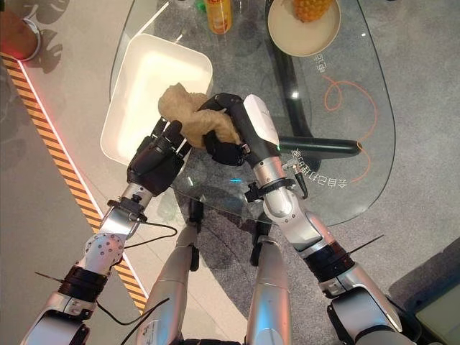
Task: Wipe the table with a cloth and put it in the basket.
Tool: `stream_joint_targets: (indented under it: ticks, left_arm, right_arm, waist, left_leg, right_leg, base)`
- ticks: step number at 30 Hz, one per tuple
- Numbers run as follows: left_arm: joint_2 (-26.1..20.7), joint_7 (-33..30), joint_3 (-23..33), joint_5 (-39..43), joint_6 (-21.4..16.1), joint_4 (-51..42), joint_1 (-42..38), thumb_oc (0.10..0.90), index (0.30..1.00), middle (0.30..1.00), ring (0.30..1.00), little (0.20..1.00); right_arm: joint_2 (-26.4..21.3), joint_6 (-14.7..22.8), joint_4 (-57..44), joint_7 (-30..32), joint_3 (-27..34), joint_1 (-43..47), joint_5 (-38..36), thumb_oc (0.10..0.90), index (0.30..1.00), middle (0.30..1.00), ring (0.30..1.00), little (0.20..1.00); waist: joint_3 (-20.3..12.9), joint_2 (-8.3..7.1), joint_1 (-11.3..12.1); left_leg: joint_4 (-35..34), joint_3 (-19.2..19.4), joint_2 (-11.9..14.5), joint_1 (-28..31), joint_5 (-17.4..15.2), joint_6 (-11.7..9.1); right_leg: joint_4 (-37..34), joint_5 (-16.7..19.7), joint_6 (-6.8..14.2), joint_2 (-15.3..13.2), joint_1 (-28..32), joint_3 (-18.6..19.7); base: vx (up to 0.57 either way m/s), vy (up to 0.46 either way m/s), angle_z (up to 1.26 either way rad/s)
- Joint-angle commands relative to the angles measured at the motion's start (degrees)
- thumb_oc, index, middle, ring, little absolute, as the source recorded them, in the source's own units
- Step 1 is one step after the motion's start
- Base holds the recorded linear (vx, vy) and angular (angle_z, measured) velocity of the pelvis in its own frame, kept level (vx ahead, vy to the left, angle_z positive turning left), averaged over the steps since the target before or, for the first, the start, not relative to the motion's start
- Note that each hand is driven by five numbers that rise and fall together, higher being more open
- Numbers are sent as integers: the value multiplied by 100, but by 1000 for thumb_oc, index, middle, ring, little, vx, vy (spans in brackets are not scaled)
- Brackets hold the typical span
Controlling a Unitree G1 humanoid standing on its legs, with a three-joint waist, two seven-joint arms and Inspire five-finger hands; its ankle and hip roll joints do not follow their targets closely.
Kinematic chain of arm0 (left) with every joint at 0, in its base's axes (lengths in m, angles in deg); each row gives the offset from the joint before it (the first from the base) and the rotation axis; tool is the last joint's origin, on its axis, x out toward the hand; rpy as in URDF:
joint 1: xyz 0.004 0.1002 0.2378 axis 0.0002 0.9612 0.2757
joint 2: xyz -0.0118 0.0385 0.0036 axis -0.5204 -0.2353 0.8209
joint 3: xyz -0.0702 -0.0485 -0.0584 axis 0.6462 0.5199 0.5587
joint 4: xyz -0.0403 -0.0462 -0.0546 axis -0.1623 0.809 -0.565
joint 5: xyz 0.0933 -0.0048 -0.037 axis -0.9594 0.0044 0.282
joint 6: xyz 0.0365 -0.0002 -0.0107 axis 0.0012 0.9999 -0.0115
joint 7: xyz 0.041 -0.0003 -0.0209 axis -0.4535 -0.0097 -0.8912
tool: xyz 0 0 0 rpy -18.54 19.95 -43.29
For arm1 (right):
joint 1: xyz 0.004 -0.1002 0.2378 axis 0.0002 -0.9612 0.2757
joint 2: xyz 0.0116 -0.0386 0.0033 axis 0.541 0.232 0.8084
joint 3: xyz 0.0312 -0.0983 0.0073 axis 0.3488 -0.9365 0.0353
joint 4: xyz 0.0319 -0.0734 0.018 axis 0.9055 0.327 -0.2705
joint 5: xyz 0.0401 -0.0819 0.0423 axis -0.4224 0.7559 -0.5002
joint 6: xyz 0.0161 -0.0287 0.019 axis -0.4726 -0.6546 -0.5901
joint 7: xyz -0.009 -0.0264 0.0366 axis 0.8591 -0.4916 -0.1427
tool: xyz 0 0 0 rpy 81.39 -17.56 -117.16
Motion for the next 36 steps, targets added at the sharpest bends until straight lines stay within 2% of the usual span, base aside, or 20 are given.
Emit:
stream_joint_targets:
  ticks: [1,23,24,25,26,27,33,36]
  left_arm:
    - [229,652,120,4,-300,-1115,-560,100,300,300,300,200]
    - [306,654,209,-23,-564,-1190,-489,100,300,300,300,200]
    - [323,625,220,-33,-612,-1198,-493,100,300,300,300,200]
    - [330,608,227,-32,-639,-1199,-495,100,300,300,300,200]
    - [342,596,234,-39,-675,-1199,-493,100,300,300,300,200]
    - [360,568,257,-33,-762,-1206,-485,100,300,300,300,200]
    - [400,341,339,-109,-1071,-1219,-475,100,300,300,300,200]
    - [441,118,385,-228,-1341,-1245,-442,100,300,300,300,200]
  right_arm:
    - [241,472,-900,-63,-78,825,200,100,300,300,300,200]
    - [288,493,-880,-188,-70,742,245,100,300,300,300,200]
    - [298,481,-867,-182,-61,750,218,133,328,328,328,233]
    - [300,472,-862,-176,-57,750,211,446,596,596,596,546]
    - [305,474,-857,-165,-56,746,213,676,794,794,794,776]
    - [315,493,-845,-168,-46,724,201,800,900,900,900,900]
    - [339,509,-851,-107,4,684,201,800,900,900,900,900]
    - [376,545,-856,-107,56,658,237,800,900,900,900,900]
  waist:
    - [-145,-185,35]
    - [-145,-187,48]
    - [-145,-189,51]
    - [-145,-190,51]
    - [-145,-192,52]
    - [-145,-192,53]
    - [-145,-196,57]
    - [-145,-199,68]
  left_leg:
    - [595,318,-318,269,-1030,288]
    - [578,309,-324,289,-1025,283]
    - [576,306,-325,289,-1026,284]
    - [577,305,-325,289,-1026,283]
    - [580,303,-326,285,-1026,282]
    - [584,302,-326,282,-1026,283]
    - [571,298,-325,289,-1018,278]
    - [579,286,-330,287,-1018,279]
  right_leg:
    - [-1242,709,124,113,513,-43]
    - [-1237,704,124,117,523,-51]
    - [-1239,702,124,118,523,-53]
    - [-1240,701,123,117,525,-52]
    - [-1240,701,121,117,523,-51]
    - [-1235,700,119,116,520,-53]
    - [-1230,693,119,117,523,-59]
    - [-1217,687,118,117,522,-64]
  base:
    - [0,0,0]
    - [0,0,0]
    - [0,0,0]
    - [0,0,0]
    - [0,0,0]
    - [0,0,0]
    - [0,0,0]
    - [0,0,0]
